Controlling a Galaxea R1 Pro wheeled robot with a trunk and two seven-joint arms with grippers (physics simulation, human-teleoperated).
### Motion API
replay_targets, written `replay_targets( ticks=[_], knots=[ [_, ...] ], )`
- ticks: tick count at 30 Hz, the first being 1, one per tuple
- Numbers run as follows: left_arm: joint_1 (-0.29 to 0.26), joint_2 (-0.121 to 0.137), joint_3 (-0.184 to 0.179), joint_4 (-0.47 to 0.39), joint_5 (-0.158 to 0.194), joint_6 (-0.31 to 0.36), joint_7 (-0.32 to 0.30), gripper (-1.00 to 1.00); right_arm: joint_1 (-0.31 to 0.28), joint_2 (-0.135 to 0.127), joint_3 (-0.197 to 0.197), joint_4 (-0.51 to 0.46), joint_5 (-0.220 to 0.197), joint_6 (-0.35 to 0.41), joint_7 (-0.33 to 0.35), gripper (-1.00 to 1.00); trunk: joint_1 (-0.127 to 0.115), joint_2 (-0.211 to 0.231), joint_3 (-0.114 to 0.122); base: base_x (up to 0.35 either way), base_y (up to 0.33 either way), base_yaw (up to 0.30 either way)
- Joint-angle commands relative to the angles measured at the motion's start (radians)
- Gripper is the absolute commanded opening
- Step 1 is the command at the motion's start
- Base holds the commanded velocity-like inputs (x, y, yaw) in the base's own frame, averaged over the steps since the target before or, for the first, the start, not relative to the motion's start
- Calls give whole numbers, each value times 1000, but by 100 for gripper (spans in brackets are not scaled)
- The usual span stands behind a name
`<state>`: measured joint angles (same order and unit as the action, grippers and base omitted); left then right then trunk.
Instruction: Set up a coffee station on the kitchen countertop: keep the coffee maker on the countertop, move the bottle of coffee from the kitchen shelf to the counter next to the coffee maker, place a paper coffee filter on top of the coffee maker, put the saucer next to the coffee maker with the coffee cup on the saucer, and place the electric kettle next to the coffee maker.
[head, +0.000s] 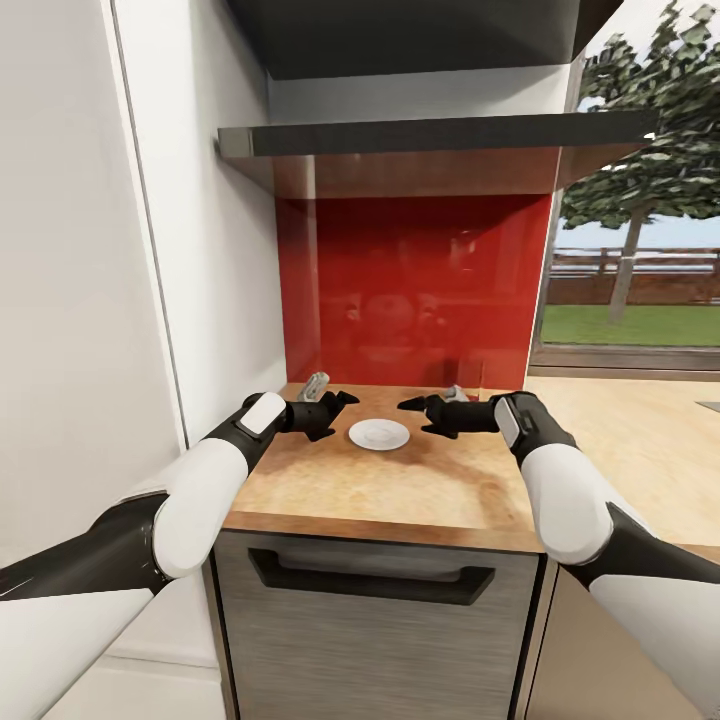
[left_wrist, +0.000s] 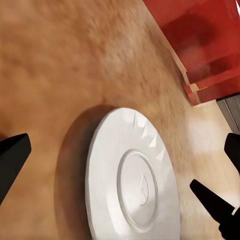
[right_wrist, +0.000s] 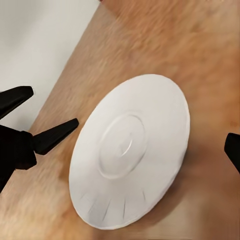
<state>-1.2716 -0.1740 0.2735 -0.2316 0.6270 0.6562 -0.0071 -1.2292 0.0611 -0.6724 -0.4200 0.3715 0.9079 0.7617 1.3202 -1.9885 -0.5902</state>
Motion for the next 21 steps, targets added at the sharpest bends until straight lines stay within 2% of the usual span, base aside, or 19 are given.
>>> replay_targets(
  ticks=[1, 4, 11, 12, 13, 16, 19, 21],
  knots=[
    [0, -1, 3, 0, -9, 6, 2, 100, -1, 2, -16, -2, 11, 5, 5, 100, 0, -1, -1, 0, 0, 0],
    [0, -1, 3, 0, -9, 6, 2, 100, -1, 5, -36, -2, 11, 6, 1, 100, 0, -1, -1, 0, 0, 0],
    [0, -1, 3, 0, -9, 7, 2, 100, -1, 6, -50, 0, 10, 8, -2, 100, 0, -1, -1, 0, 0, 0],
    [0, -1, 3, 0, -9, 7, 2, 100, -1, 6, -58, 1, 11, 10, -2, 100, 0, -1, -1, 0, 0, 0],
    [0, -1, 3, 0, -9, 7, 2, 100, -1, 6, -88, 1, 11, 12, -2, 100, 0, -1, -1, 0, 0, 0],
    [0, -1, 3, 0, -9, 7, 2, 100, -1, 6, -136, 9, 12, 14, -2, 100, 0, -1, -1, 0, 0, 0],
    [0, -1, 3, 0, -9, 7, 2, 100, -1, 6, -166, 37, 12, 16, -2, 100, 0, -1, -1, 0, 0, 0],
    [0, -1, 4, 0, -9, 6, 2, 100, -1, 6, -172, 44, 12, 16, -2, 100, 0, -1, -1, 0, 0, 0]
  ],
)
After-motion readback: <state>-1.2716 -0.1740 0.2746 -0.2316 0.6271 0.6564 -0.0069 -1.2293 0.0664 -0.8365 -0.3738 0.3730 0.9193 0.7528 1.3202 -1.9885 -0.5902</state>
